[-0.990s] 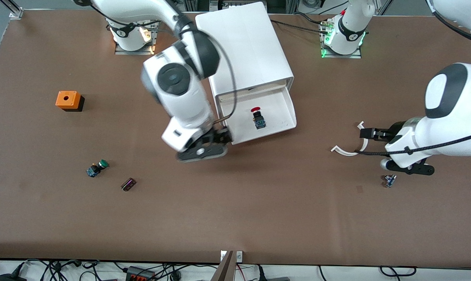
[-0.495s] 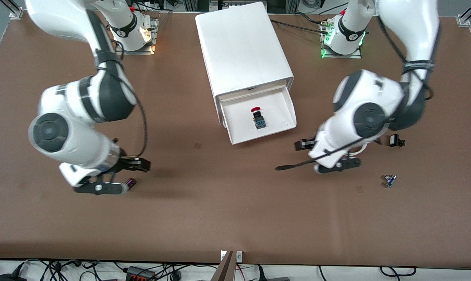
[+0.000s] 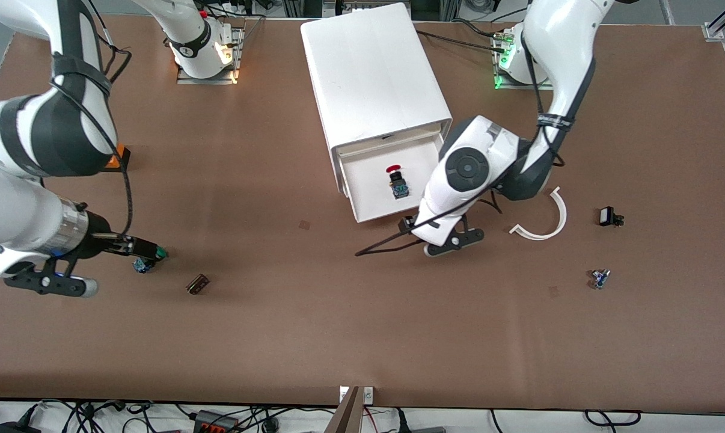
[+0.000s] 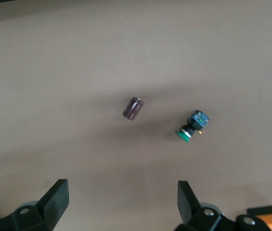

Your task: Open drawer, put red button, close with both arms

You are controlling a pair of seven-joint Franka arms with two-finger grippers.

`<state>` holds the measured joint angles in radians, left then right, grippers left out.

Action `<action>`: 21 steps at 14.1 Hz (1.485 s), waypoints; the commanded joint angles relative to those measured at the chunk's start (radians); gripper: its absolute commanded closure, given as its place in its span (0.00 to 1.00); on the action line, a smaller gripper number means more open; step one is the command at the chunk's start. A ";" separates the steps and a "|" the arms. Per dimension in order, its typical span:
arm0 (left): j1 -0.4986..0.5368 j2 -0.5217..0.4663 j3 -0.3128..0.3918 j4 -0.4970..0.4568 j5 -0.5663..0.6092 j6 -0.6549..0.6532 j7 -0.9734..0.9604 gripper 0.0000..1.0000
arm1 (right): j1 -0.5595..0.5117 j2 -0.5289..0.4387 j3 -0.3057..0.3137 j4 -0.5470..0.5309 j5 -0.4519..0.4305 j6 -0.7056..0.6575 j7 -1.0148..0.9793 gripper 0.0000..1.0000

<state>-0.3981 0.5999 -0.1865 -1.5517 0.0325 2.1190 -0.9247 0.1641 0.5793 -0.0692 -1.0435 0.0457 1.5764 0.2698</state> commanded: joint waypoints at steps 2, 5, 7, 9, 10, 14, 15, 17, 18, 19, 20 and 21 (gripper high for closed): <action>-0.013 -0.014 -0.023 -0.037 0.012 -0.002 -0.031 0.00 | -0.063 -0.119 0.017 -0.126 0.002 -0.018 -0.053 0.00; 0.007 -0.028 -0.109 -0.047 0.010 -0.129 -0.026 0.00 | -0.153 -0.203 0.022 -0.208 0.010 -0.009 -0.197 0.00; 0.007 -0.026 -0.143 -0.048 -0.012 -0.198 -0.029 0.00 | -0.159 -0.234 0.022 -0.223 0.000 -0.009 -0.247 0.00; 0.005 -0.026 -0.159 -0.048 -0.095 -0.238 -0.029 0.00 | -0.166 -0.272 0.022 -0.262 -0.004 -0.007 -0.251 0.00; -0.002 -0.028 -0.162 -0.048 -0.111 -0.247 -0.029 0.00 | -0.166 -0.294 0.022 -0.288 -0.018 -0.007 -0.251 0.00; -0.001 -0.017 -0.200 -0.051 -0.126 -0.280 -0.031 0.00 | -0.163 -0.314 0.023 -0.312 -0.063 -0.013 -0.314 0.00; 0.004 -0.016 -0.200 -0.053 -0.169 -0.281 -0.026 0.00 | -0.163 -0.334 0.023 -0.343 -0.060 -0.006 -0.313 0.00; 0.004 -0.017 -0.200 -0.053 -0.187 -0.281 -0.019 0.00 | -0.163 -0.410 0.023 -0.474 -0.055 0.068 -0.310 0.00; 0.007 -0.017 -0.199 -0.051 -0.186 -0.281 -0.017 0.00 | -0.161 -0.455 0.023 -0.545 -0.055 0.111 -0.310 0.00; 0.018 -0.017 -0.197 -0.045 -0.183 -0.281 -0.014 0.00 | -0.160 -0.501 0.023 -0.609 -0.056 0.135 -0.310 0.00; 0.030 -0.019 -0.197 -0.041 -0.174 -0.281 -0.013 0.00 | -0.160 -0.531 0.023 -0.654 -0.059 0.149 -0.305 0.00; 0.039 -0.025 -0.191 -0.034 -0.160 -0.281 -0.013 0.00 | -0.160 -0.551 0.023 -0.682 -0.063 0.155 -0.304 0.00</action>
<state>-0.3904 0.5997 -0.3704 -1.5841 -0.1221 1.8532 -0.9536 0.0064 0.1458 -0.0534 -1.5733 -0.0013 1.6803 -0.0215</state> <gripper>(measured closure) 0.000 0.000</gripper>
